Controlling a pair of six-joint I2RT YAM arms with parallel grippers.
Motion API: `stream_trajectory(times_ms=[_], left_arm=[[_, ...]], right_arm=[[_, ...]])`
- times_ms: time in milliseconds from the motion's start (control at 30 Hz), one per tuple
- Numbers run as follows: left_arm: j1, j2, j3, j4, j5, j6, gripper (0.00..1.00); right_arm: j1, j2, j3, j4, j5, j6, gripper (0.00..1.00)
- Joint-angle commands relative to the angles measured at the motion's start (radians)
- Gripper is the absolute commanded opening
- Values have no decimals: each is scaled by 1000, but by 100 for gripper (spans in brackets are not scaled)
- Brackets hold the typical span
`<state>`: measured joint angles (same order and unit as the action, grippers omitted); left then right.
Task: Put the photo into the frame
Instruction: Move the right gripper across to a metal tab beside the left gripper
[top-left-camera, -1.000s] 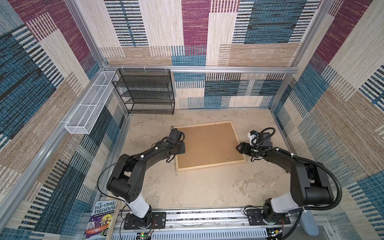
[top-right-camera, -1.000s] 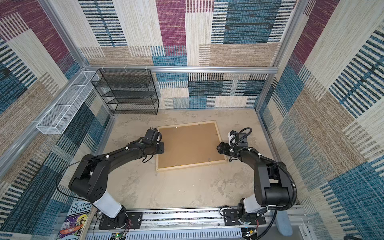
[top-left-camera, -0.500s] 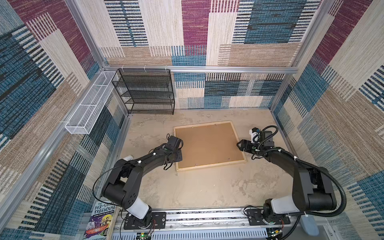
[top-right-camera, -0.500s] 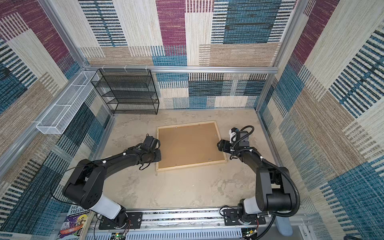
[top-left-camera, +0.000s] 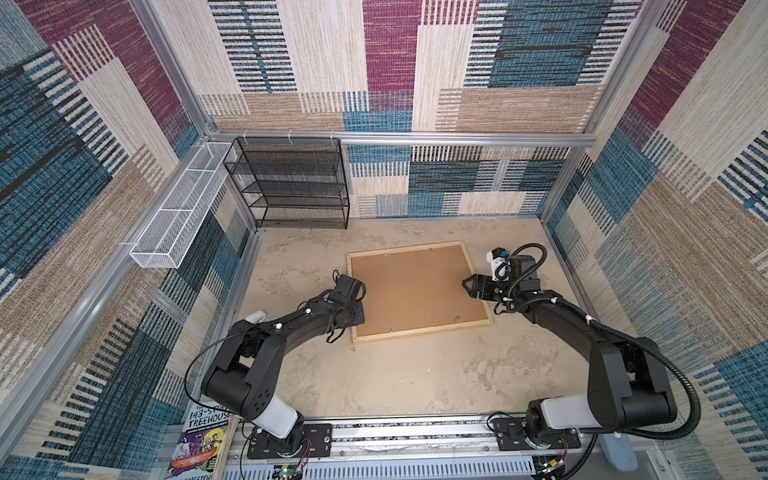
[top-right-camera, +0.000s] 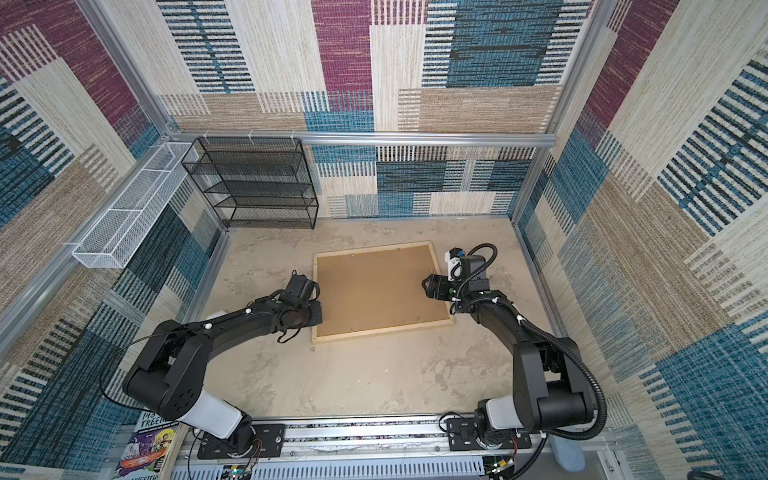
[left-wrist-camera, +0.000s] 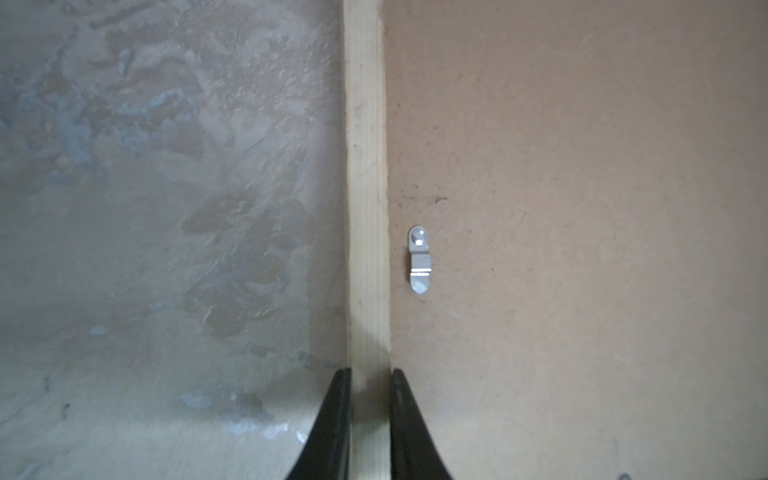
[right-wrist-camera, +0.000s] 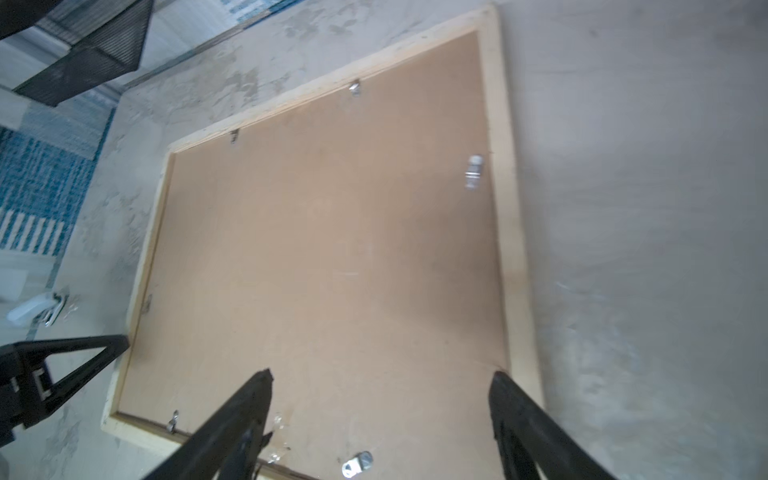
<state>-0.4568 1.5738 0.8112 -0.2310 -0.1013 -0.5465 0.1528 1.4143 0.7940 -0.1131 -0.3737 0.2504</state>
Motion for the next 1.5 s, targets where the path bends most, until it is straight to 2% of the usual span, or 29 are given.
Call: stream_trajectory(times_ms=[0,267,467,600,800,1033,1167,1467], left_arm=[[-3,-4,-32,-36,75,17,16],[-6,-82,-102,-37,91,44,14],[-6,-86,-110,-43,86,45,14],[-6,-82,-102,-60,57,32,26],[-6,-76,-87,-83,27,28,26],[-6,-70,-87,-70,48,35,18],[-6,-82,-101,-28,86,57,13],[-6,-39,-99,21,109,94,10]], right_arm=[[80,23,22,91,-42,40,80],[324,256,150,208,-80,102,68],[437,441,282,230,-107,107,51],[496,517,342,235,-125,113,43],[553,597,407,237,-142,125,36],[594,682,477,213,-130,137,26],[595,690,475,221,-134,145,24],[597,744,511,228,-158,150,21]])
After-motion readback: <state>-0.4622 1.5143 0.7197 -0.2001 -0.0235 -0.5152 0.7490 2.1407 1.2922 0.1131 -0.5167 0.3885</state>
